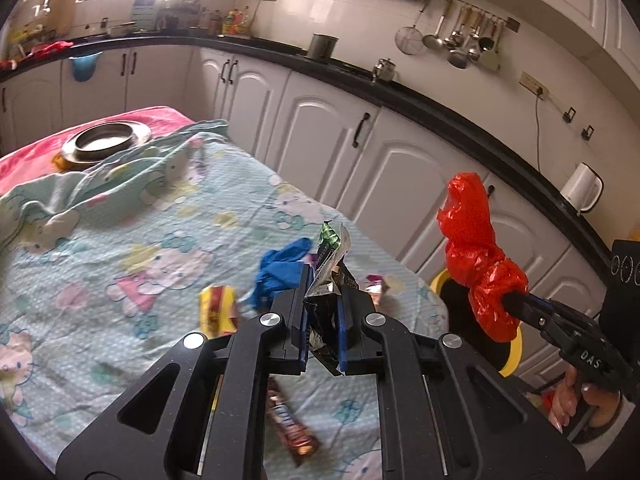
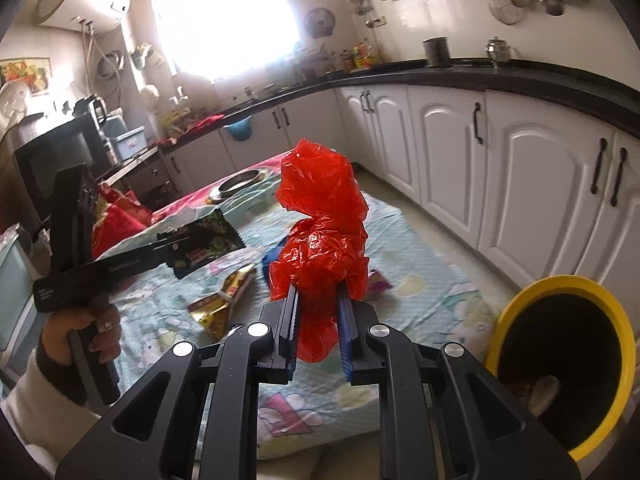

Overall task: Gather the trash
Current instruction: 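Grasp the dark snack packet with the left tool while the right tool grasps the red plastic bag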

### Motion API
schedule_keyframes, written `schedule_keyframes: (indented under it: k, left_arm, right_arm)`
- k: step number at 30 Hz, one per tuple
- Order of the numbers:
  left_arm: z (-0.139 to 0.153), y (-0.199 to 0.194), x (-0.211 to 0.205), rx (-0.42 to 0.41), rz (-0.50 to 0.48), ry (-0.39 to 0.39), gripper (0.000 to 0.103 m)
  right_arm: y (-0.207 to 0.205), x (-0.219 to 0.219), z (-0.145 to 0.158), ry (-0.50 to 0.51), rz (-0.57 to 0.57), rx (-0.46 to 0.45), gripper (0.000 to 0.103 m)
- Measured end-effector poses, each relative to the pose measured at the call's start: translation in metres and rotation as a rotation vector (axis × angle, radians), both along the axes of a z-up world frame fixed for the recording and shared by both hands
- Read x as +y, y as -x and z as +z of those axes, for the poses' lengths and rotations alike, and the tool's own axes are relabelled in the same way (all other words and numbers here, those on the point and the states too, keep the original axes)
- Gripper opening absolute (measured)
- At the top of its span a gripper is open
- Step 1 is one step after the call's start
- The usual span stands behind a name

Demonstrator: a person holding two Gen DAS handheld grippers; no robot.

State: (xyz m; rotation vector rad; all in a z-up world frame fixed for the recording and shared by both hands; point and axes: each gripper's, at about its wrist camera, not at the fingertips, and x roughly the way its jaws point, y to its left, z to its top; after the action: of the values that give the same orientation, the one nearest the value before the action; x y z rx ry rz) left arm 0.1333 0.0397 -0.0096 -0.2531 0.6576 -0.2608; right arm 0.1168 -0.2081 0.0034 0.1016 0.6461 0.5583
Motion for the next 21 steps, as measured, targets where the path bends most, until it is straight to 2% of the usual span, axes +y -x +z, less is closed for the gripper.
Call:
schedule_keyframes:
  k: [21]
  left_arm:
    - [0.01, -0.013, -0.087, -0.042, -0.166, -0.028, 0.006]
  right_arm:
    - [0.007, -0.077, -0.002, 0.028, -0.206, -0.026, 0.016]
